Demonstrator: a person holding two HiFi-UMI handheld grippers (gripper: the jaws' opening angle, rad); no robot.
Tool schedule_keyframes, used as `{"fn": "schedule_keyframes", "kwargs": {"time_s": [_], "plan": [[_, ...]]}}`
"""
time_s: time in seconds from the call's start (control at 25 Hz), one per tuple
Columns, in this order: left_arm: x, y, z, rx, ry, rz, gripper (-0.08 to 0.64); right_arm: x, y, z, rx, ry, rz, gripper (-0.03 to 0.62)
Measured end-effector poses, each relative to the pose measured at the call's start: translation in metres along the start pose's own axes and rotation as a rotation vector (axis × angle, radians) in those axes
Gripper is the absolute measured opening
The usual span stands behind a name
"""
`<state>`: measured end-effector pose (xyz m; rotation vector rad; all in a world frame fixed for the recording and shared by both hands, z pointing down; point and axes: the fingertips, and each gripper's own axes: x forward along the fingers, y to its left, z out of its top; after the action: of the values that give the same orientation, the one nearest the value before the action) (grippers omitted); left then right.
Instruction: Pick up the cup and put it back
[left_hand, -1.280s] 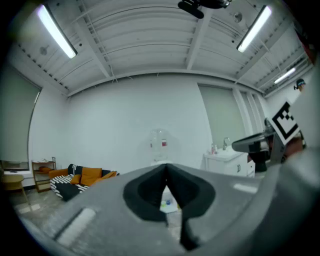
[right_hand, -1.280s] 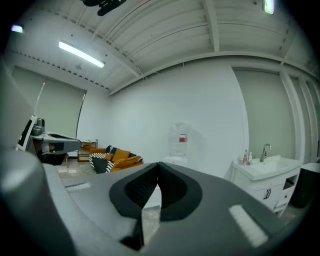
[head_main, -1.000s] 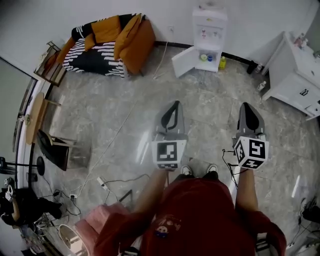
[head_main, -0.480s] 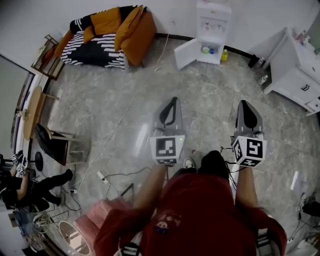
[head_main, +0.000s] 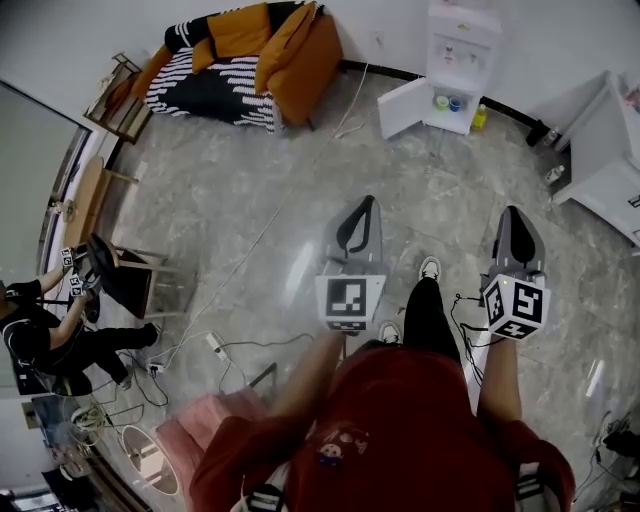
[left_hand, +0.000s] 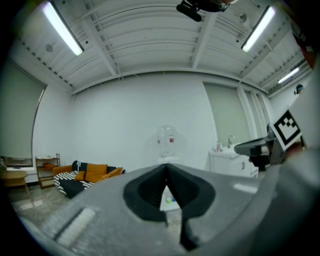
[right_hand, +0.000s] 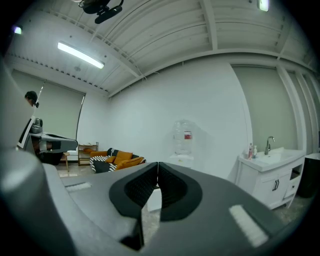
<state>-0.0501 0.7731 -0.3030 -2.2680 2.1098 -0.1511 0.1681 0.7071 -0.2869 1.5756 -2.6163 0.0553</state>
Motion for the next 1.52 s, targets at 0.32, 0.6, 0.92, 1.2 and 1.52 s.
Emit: {"fn": "schedule_keyframes", "kwargs": {"time_s": [0.32,0.6,0.92,1.2,1.52], "plan": [[0.105,0.006,-0.009,0.005,0.019,-0.012,0.0,0.089,-0.05,0.005,-0.006,0.002,-0.017,0.002],[0.209,-0.002,0.001,-0.022,0.038,-0.008,0.0,0.172,-0.108,0.012,-0.02,0.037,0.005,0.002],[0.316,-0.028,0.018,-0.001,0.03,-0.017,0.0,0.247,-0.182,0.017,-0.013,0.035,0.0,0.002],[0.368,-0.039,0.02,0.032,0.044,-0.015,0.0,0.286,-0.208,0.027,-0.085,0.016,0.011,0.002],[0.412,-0.038,0.023,0.029,0.012,-0.043,0.0,0.314,-0.233,0.021,-0.024,0.008,-0.018,0.002]]}}
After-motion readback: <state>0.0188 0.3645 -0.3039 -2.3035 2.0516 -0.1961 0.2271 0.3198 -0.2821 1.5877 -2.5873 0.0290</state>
